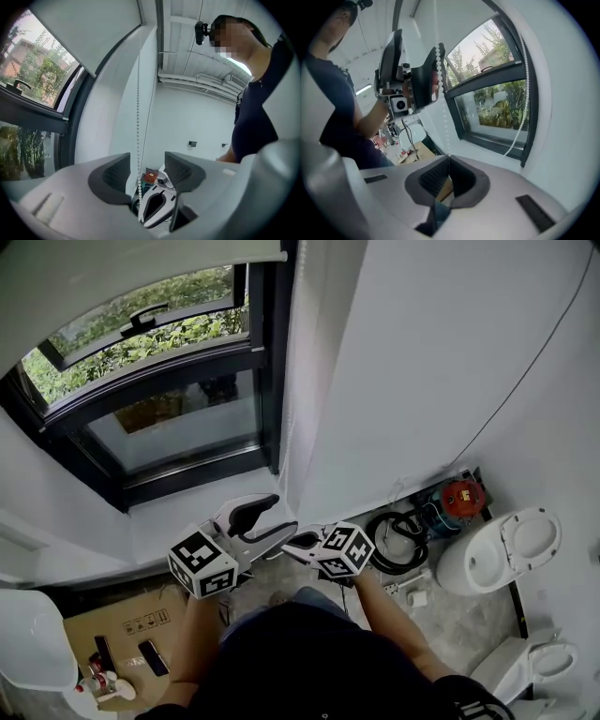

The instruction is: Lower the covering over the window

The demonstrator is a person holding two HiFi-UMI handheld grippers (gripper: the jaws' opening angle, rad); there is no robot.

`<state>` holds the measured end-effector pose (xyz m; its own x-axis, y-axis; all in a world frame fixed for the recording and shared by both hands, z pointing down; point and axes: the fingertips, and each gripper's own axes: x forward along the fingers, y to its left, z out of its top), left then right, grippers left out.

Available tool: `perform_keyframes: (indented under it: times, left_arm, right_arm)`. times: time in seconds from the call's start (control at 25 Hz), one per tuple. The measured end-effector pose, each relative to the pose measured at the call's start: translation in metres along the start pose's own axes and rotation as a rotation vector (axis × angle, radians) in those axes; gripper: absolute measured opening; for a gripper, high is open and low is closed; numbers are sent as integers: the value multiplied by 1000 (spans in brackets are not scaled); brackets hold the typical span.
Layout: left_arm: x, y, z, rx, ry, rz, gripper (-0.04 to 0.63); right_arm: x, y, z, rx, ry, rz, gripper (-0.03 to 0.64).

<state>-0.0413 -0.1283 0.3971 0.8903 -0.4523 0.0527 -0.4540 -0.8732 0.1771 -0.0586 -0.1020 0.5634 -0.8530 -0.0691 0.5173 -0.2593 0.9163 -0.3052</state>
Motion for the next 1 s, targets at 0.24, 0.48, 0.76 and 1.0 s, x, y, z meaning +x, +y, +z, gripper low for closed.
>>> perform_keyframes:
  times: [0.24, 0.48, 0.76, 1.0]
  left_arm:
    - [3, -1, 4, -15, -25, -4, 212]
    - [9, -1, 5, -36, -44, -13, 156]
    - [15, 5, 1, -89, -54, -13, 12]
    - [21, 2, -2, -163, -56, -67, 11]
  right_arm:
    - [15, -1, -44, -7, 145, 9, 12]
    - [19, 2, -43, 14, 124, 32, 12]
    - [16, 4, -45, 34, 97, 24, 12]
    - [3, -9, -51, 50, 88, -22, 12]
